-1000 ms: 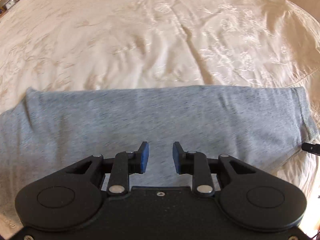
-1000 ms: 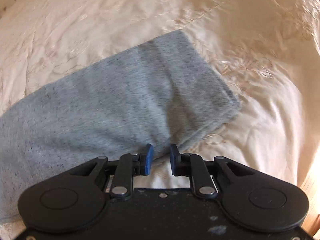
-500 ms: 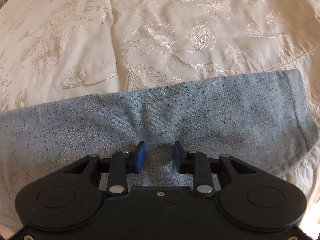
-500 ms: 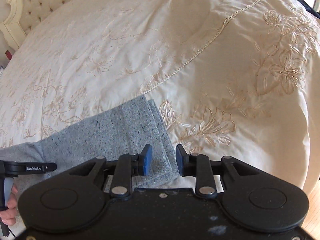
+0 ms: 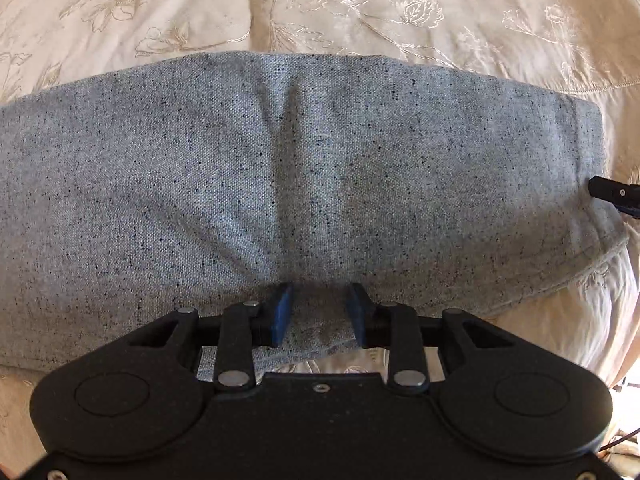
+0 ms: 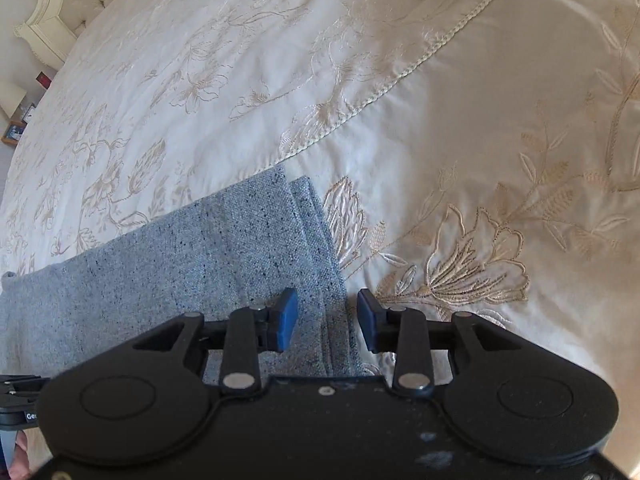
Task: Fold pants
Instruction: 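Close the right tool on the cuff end of the trousers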
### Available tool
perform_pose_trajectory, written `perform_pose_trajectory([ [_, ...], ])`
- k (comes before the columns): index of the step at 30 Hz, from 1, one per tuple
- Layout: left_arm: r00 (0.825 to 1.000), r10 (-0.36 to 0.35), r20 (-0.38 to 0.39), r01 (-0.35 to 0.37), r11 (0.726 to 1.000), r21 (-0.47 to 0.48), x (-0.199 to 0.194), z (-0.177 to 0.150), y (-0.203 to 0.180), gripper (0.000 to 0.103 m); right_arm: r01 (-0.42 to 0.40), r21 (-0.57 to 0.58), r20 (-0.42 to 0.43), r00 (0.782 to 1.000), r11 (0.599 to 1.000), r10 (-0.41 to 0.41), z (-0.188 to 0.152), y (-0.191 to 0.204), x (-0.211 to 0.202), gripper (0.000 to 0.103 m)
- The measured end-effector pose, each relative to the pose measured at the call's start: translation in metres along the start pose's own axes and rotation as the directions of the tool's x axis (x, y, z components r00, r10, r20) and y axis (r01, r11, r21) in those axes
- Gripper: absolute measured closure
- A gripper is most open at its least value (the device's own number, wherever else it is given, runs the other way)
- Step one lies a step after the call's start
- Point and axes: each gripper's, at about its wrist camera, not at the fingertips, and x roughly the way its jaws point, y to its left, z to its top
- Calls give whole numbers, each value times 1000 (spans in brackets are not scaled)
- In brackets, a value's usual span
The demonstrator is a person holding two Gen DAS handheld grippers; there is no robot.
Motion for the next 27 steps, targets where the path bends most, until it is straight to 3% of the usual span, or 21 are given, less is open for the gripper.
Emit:
perform_pose_trajectory([
  [6, 1000, -5, 2, 5, 1000, 26, 0, 2, 3, 63, -79, -71, -34, 996, 994, 77, 1, -2, 6, 58],
  [12, 999, -36, 31, 36, 999, -1, -8, 1, 6, 63, -95, 0, -97, 991, 996, 94, 14, 1, 20, 49],
  [14, 998, -35, 47, 36, 999, -19, -18, 1, 11, 63, -97, -69, -108, 990, 993, 89, 16, 9, 19, 58],
  [15, 997, -30, 64, 32, 999, -16, -25, 3, 13, 64, -87, -107, -108, 991, 990, 76, 16, 14, 17, 77],
  [16, 995, -29, 91, 29, 1000, -5, -32, 6, 14, 64, -81, -132, -109, 992, 988, 66, 15, 19, 14, 89],
  [21, 981, -9, 192, 17, 999, -37, -46, 46, 28, 64, -82, -152, -30, 996, 985, 79, 16, 33, -19, 91],
  [24, 984, 25, 178, -5, 994, -112, -29, 71, 42, 64, -94, -144, 0, 995, 985, 95, 18, 40, -38, 91],
  [27, 992, 64, 107, -50, 990, -129, 3, 85, 48, 64, -96, -149, 9, 995, 984, 98, 16, 48, -50, 91],
])
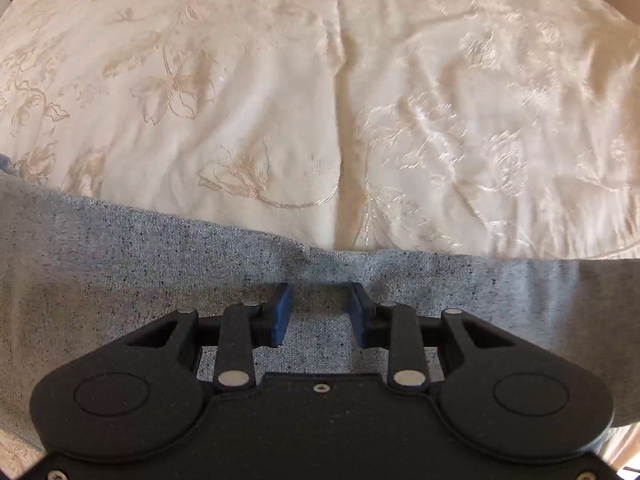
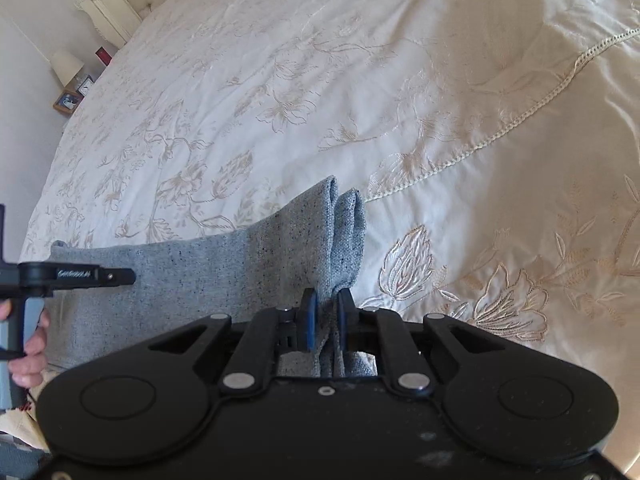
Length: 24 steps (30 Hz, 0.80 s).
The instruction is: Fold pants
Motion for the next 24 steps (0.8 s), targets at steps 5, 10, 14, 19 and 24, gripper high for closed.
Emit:
perform_pose_trajectory([
  [5, 998, 49, 31, -53, 988, 147, -4, 1, -18, 64, -2, 4, 11, 1000, 1000, 2, 1, 10, -12, 91],
  [10, 997, -36, 65, 30, 995, 99, -44, -27, -3, 64, 0, 16, 19, 1000, 1000, 0, 0, 19, -19, 91],
  [14, 999, -37, 38, 33, 994, 108, -52, -69, 4, 64, 8, 25, 25, 1000, 1000, -9, 1, 29, -27, 91],
  [19, 997, -38, -66, 52, 974, 221, -22, -92, -1, 63, 17, 29, 45, 999, 999, -18, 5, 51, -38, 92],
  [24, 990, -138, -29, 140, 980, 144, -51, -78, 36, 63, 14, 18, 69, 998, 1000, -15, 9, 96, -51, 96],
])
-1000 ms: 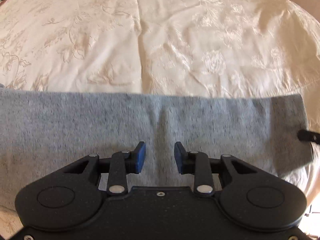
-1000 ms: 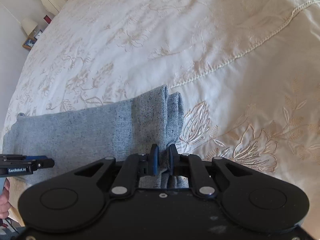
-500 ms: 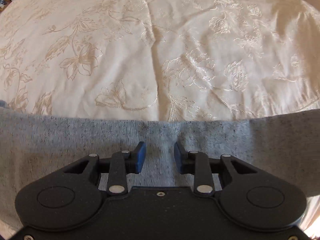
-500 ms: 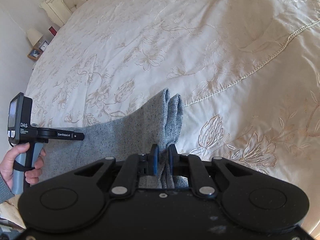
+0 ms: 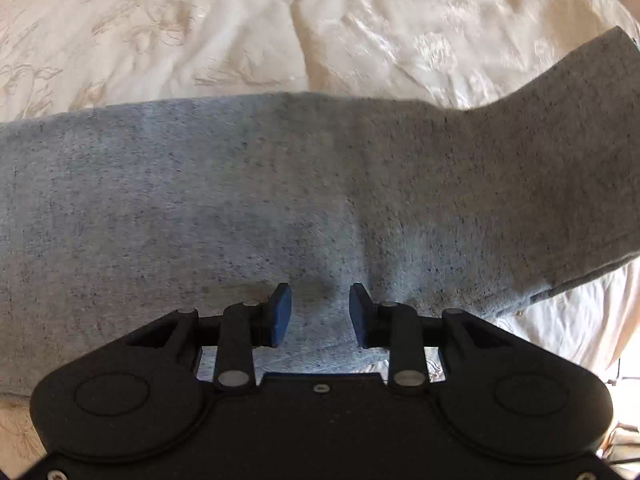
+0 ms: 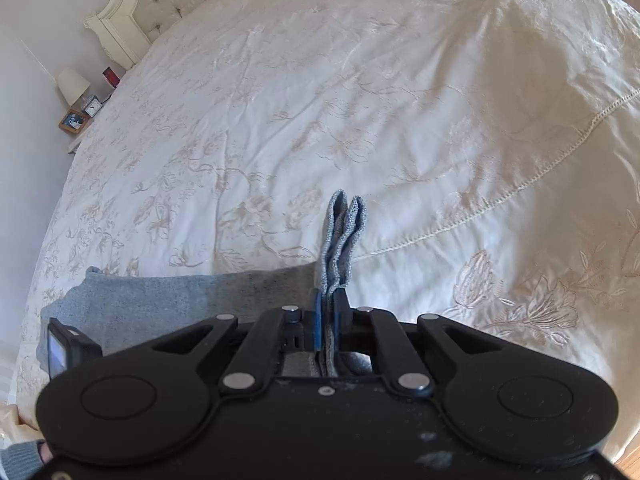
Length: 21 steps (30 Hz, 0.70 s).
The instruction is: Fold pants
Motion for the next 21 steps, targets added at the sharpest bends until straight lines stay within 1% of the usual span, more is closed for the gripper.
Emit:
perform_pose_trajectory([
  [2, 1000, 1, 15, 0, 999, -35, -13, 1, 23, 63, -8, -19, 18, 1000, 1000, 9, 2, 29, -7, 96],
  [5, 999, -21, 28, 23, 997, -71, -30, -5, 65, 63, -34, -58, 37, 999, 998, 36, 2, 78, -10, 97],
  [9, 999, -4, 51, 10, 991, -132, -50, -20, 126, 63, -79, -88, 56, 995, 993, 84, -3, 142, -6, 97],
  [11, 998, 12, 57, -2, 986, -169, -56, -26, 154, 63, -109, -119, 48, 992, 987, 116, -9, 180, 2, 97],
  [14, 998, 44, 50, -32, 974, -224, -64, -38, 194, 63, -161, -150, 11, 986, 975, 165, -22, 234, 28, 97],
  [16, 997, 62, 42, -49, 967, -251, -69, -48, 217, 63, -181, -179, -28, 983, 967, 179, -35, 271, 57, 97],
  [17, 997, 67, 36, -56, 965, -257, -69, -51, 224, 63, -181, -192, -50, 983, 965, 175, -43, 286, 75, 97],
  [19, 997, 75, 27, -66, 964, -258, -70, -57, 237, 64, -193, -189, -120, 978, 963, 172, -62, 311, 114, 96],
  [20, 997, 78, 26, -69, 964, -256, -72, -59, 241, 64, -194, -185, -129, 977, 963, 172, -71, 319, 128, 94],
  [21, 996, 80, 26, -71, 965, -252, -71, -60, 242, 64, -211, -192, -130, 974, 959, 188, -81, 327, 141, 91],
])
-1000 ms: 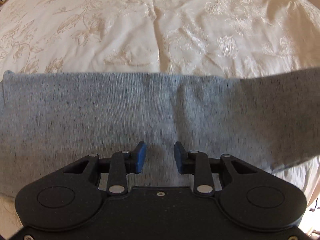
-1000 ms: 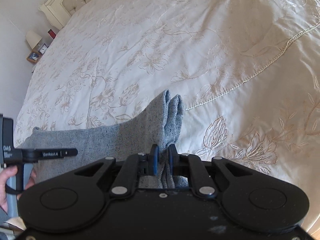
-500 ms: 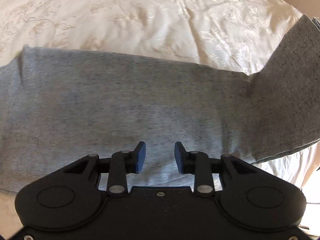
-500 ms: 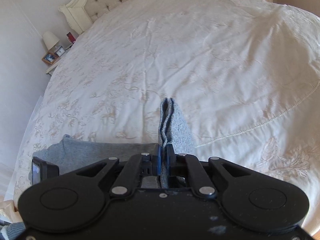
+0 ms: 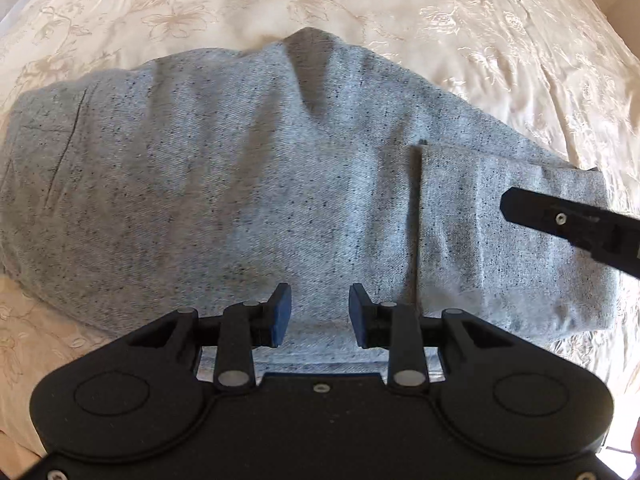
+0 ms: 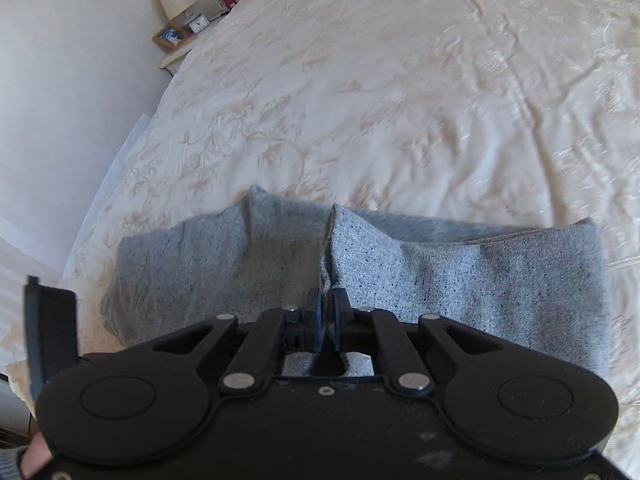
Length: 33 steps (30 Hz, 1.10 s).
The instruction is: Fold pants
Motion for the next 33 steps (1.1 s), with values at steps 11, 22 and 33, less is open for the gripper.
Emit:
perform_pose_trajectory([
  [11, 993, -102, 56, 92, 984, 152, -12, 20, -47, 63, 106, 125, 135, 983, 986, -123, -56, -25, -52, 84],
  [22, 1000, -5, -20, 9, 978, 207, 57, 43, -86, 53, 199, 134, -25, 980, 971, -197, -116, -82, -82, 81],
  [33, 998, 56, -26, -50, 979, 198, 59, 43, -96, 52, 327, 215, -68, 945, 920, -320, -113, -154, -44, 103],
])
